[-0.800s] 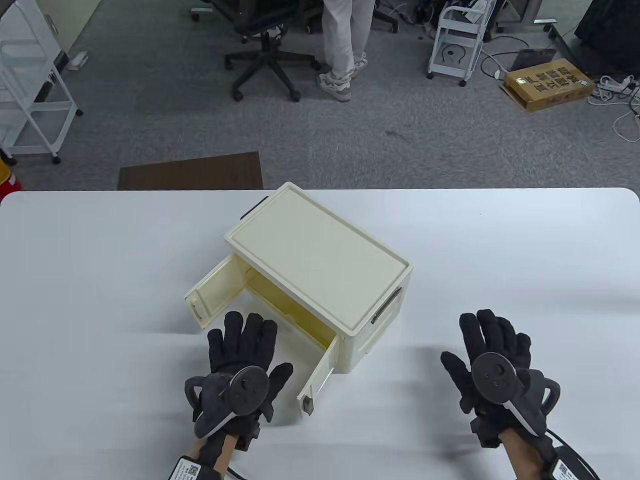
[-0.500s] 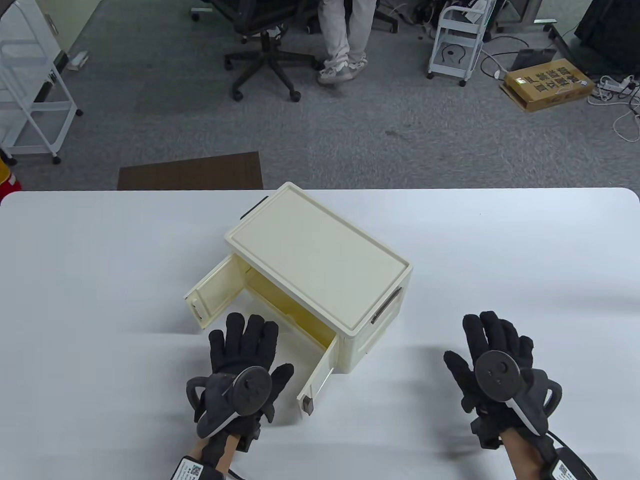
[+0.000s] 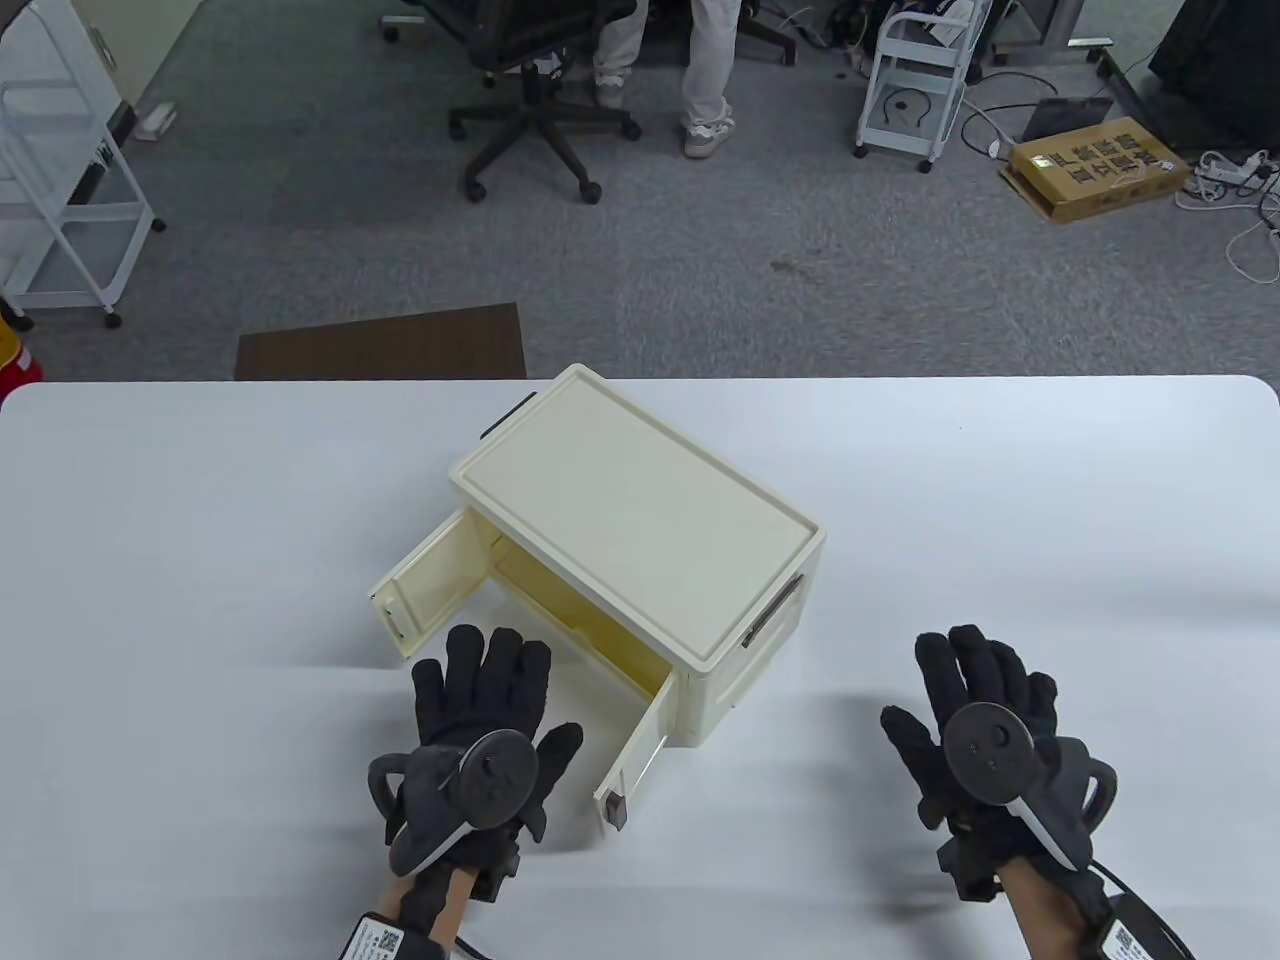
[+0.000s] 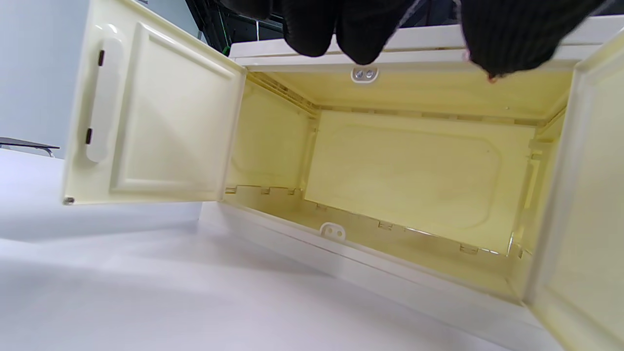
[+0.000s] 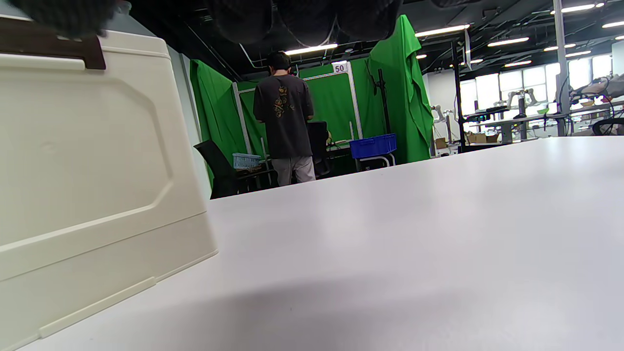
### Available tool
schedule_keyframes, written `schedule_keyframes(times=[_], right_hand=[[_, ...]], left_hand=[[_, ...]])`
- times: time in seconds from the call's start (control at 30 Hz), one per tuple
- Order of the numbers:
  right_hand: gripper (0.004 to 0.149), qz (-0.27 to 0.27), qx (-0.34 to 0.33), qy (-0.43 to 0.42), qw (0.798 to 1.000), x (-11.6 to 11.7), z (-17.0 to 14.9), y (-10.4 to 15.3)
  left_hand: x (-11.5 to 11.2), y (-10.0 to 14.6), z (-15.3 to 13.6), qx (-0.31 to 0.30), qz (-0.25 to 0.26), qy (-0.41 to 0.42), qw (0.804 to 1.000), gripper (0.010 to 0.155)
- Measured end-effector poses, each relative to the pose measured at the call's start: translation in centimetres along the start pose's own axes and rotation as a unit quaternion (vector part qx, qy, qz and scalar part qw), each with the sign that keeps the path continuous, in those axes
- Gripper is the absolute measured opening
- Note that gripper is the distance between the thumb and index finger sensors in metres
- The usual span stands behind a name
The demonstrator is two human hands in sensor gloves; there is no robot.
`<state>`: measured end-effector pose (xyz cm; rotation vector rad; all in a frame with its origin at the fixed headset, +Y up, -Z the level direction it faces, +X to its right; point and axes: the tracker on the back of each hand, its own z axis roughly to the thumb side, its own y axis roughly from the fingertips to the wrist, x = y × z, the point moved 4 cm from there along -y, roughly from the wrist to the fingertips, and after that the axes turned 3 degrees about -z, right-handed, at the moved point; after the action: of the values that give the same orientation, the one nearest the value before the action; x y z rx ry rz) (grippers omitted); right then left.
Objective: Close cabinet door
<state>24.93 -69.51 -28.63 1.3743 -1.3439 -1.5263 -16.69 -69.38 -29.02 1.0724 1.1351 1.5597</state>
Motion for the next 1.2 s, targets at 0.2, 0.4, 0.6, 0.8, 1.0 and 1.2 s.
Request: schedule_keyframes(times=[0.2, 0.4, 0.6, 0.8, 1.0, 1.2], right_hand=[[0.084, 0.004, -0.003, 0.001, 1.000, 0.1, 0.2, 0.0], [0.084, 0.008, -0.002, 0.001, 1.000, 0.3, 0.2, 0.0], [0.086, 0.007, 0.002, -0.003, 1.000, 0.2, 0.2, 0.0], [0.086, 0.011, 0.003, 0.001, 1.000, 0.4, 0.2, 0.0], [0.086, 0.022, 0.010, -0.003, 1.000, 0.7, -0.1, -0.2], [0.086, 0.030, 0.012, -0.008, 0.999, 0.8, -0.2, -0.2]], left_hand=[[0.1, 0.0, -0.2, 0.003, 0.005, 0.005, 1.000, 0.081], [0.8, 0.2, -0.5, 0.003, 0.031, 0.014, 0.999, 0.080], [4.3, 1.6, -2.3, 0.051, 0.178, 0.052, 0.981, 0.080], [6.9, 3.3, -6.0, 0.131, 0.261, 0.103, 0.951, 0.089], [7.3, 4.3, -10.6, 0.237, 0.284, 0.153, 0.916, 0.094], [4.6, 4.0, -15.4, 0.333, 0.202, 0.176, 0.904, 0.094]])
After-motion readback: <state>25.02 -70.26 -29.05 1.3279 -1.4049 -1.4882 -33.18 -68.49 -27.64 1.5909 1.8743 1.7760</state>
